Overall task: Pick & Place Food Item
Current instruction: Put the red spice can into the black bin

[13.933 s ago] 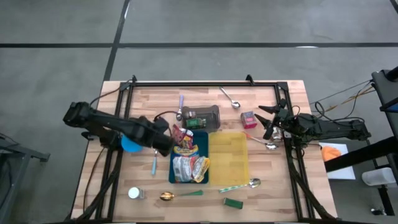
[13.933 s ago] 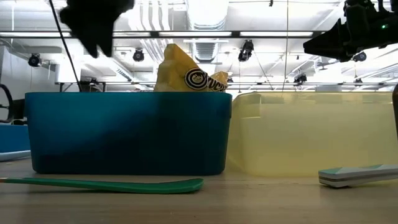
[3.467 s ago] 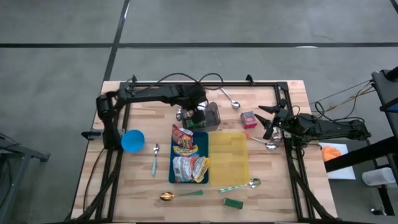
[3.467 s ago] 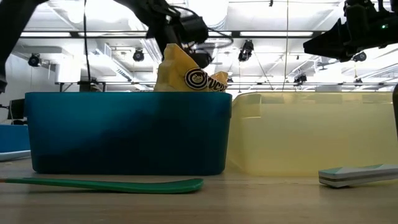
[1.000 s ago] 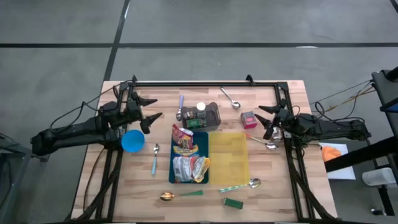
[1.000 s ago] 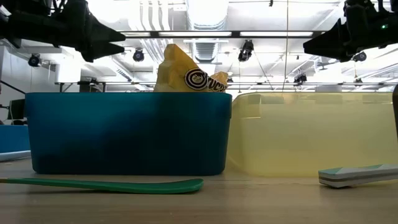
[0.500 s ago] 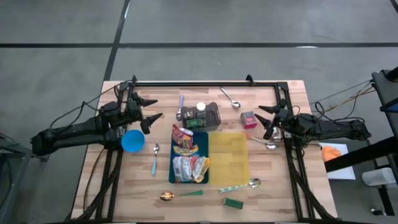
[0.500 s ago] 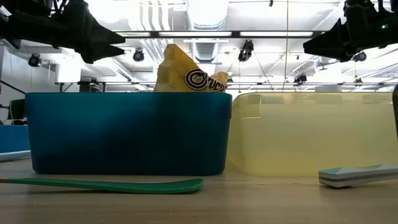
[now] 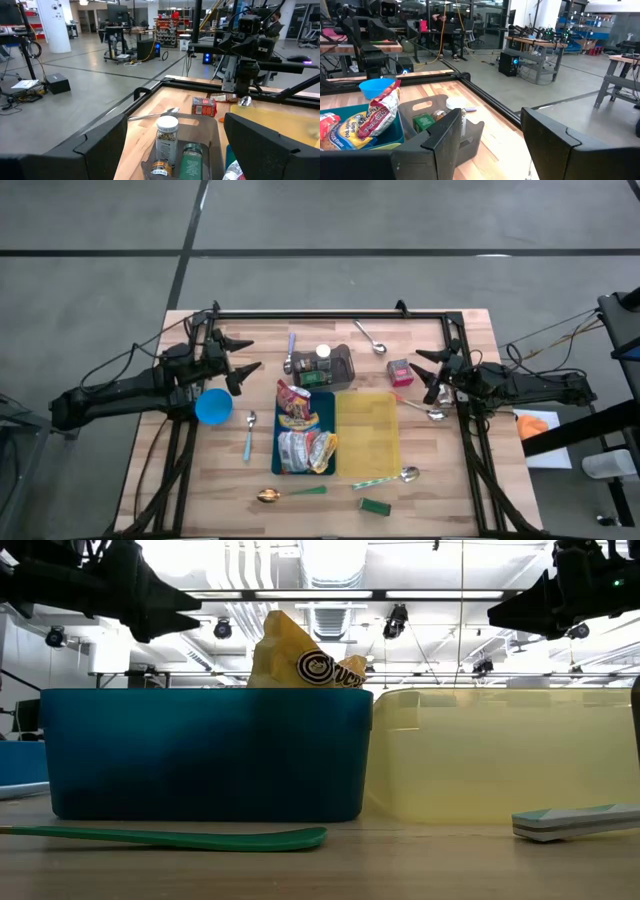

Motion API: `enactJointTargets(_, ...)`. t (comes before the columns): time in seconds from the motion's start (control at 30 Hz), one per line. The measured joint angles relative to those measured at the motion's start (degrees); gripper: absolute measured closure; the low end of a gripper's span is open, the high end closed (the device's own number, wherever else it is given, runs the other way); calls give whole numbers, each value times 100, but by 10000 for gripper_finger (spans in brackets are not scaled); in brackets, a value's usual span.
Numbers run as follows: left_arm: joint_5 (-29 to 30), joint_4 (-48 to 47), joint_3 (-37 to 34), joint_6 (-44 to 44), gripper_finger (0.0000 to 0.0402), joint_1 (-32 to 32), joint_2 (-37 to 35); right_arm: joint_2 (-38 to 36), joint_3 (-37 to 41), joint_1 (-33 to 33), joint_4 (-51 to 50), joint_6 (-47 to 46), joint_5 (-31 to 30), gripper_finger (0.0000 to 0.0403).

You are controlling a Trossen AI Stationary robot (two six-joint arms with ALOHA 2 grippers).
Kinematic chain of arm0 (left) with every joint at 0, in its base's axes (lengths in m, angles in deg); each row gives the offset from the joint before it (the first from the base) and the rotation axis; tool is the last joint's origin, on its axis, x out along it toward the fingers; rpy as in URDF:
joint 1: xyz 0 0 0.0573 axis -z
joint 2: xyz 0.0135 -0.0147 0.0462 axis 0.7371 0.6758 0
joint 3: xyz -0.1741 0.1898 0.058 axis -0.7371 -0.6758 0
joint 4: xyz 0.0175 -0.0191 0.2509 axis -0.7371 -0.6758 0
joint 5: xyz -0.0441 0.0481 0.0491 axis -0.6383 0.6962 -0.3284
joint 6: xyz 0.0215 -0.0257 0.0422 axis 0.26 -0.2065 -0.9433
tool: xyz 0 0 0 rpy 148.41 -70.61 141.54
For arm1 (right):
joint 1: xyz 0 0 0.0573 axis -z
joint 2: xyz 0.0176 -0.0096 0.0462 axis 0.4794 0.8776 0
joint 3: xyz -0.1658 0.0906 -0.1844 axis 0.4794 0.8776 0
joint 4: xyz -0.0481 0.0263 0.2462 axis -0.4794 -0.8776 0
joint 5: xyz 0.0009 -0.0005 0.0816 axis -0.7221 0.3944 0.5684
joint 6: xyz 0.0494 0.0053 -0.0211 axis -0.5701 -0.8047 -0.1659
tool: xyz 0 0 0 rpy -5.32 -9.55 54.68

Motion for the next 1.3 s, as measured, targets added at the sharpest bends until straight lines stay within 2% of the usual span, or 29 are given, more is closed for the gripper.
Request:
enactJointTargets(0.7,0,-18,0,-8,66,0,0,0,0,2,4,-9,-35,203)
enactJointTargets(0.77,0,-18,0,-17,66,-2,-1,3,0,0,7,-478,17,203)
enactJointTargets(0.87,-1,-18,0,-17,66,-2,-1,4,0,0,237,-1990,166,203)
enactJointTargets(0.9,-1,-18,0,-17,66,-2,-1,4,0,0,376,-2229,145,203)
enactJointTargets(1.3,0,-18,0,-17,66,-1,0,-4,0,2,986,-2447,55,203)
